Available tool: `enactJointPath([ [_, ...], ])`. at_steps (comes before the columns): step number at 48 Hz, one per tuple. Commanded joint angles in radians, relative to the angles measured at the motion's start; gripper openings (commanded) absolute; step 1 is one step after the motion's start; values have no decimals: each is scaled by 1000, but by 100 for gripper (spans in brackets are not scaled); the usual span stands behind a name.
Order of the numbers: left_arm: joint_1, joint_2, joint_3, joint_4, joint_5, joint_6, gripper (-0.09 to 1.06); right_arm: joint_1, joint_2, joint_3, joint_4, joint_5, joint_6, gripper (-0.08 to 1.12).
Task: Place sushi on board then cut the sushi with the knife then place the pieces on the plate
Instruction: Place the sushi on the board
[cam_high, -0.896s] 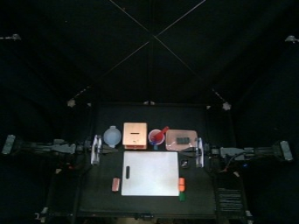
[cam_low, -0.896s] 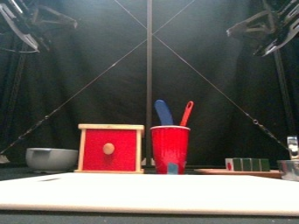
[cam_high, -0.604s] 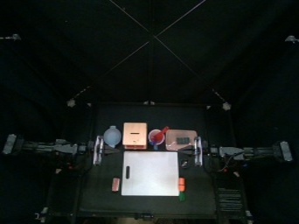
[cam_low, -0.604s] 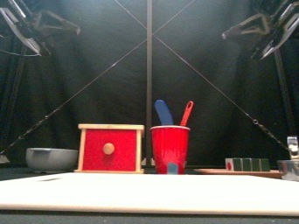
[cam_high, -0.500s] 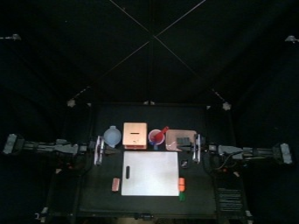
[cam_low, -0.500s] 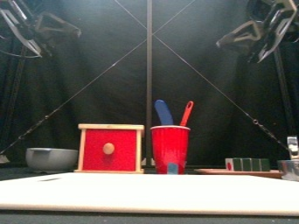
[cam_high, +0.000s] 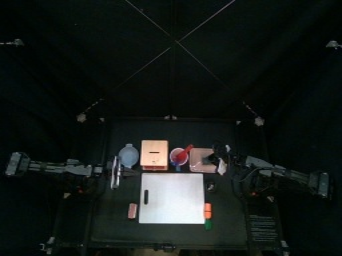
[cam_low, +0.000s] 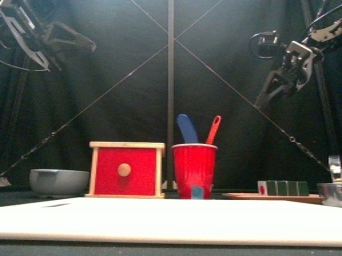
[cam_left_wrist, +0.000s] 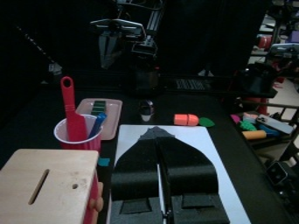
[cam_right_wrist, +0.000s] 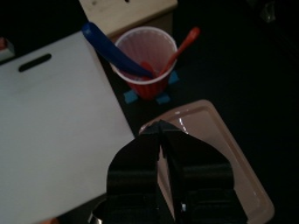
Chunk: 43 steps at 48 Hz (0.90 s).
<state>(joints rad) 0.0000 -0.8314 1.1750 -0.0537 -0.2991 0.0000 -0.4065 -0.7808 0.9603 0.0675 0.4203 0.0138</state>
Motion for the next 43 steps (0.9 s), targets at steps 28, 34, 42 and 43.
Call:
enactJointPath([
  [28,12,23,-25,-17,-11,-2,-3,-21,115,15,-206,103,-40,96],
  [34,14,23,-26,-26,-12,-2,-3,-48,169,-5,-202,144,-103,96],
  [42,14,23,-28,-48,-25,-2,-3,-101,250,-21,-140,153,-236,96],
  [43,14,23,-26,-51,-23,-2,-3,-110,258,-21,-126,153,-256,96],
])
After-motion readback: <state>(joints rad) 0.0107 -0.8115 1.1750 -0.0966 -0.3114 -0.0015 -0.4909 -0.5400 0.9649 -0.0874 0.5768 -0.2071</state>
